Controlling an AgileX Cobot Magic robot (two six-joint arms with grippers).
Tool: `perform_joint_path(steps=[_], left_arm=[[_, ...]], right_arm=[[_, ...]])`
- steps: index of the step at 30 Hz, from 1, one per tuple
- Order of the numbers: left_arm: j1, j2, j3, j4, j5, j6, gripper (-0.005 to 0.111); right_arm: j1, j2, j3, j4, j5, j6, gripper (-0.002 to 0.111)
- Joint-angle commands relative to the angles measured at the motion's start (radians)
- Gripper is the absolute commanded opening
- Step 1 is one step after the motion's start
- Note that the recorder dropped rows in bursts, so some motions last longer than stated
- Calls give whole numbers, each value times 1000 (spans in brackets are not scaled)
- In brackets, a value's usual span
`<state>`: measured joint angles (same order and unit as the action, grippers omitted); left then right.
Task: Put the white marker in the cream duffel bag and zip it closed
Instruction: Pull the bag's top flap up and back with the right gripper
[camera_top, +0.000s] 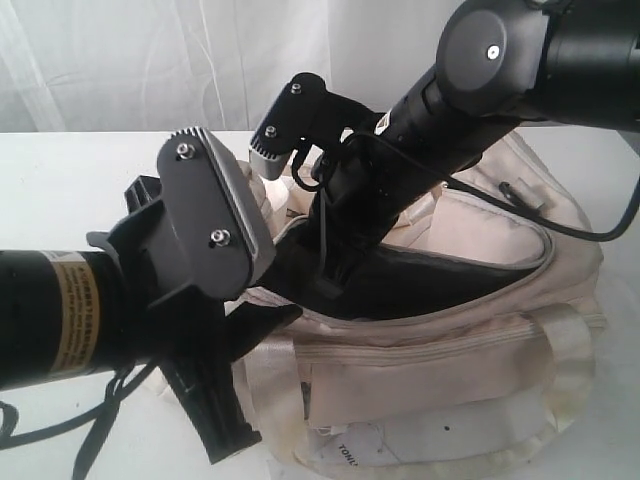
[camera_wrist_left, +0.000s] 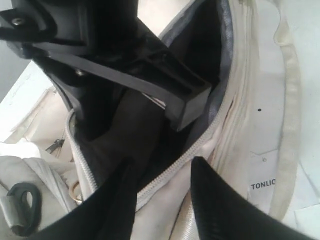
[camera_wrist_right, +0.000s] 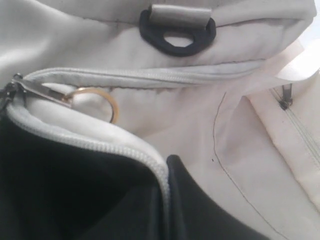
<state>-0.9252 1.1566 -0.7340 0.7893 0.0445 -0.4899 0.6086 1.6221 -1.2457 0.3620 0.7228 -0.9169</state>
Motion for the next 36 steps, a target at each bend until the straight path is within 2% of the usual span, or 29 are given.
perform_joint_path(steps=[1,8,18,19,20,21,22,23,36], left_arm=[[-8,21,5,108,-13,0,42],[-8,75,5,177,-74,50,42],[-6,151,5,214,-61,75,41],[-6,155,5,214,-53,75,39],[-6,160,5,214,-31,75,28],[-6,160,5,214,-21,75,22],[-6,160,5,214,-14,75,7],[-6,160,5,213,-7,75,0],[-8,158,5,174,29,18,0]], right_arm=[[-1,-8,-9,0,2,5,1],[-1,-8,-9,0,14,5,1],[-1,-8,-9,0,51,3,1],[-1,-8,-9,0,56,3,1],[-1,-8,-9,0,60,3,1],[-1,-8,-9,0,62,3,1],[-1,-8,-9,0,62,3,1],[-1,-8,-9,0,59,3,1],[-30,-21,-99,-79,-46,8,1]])
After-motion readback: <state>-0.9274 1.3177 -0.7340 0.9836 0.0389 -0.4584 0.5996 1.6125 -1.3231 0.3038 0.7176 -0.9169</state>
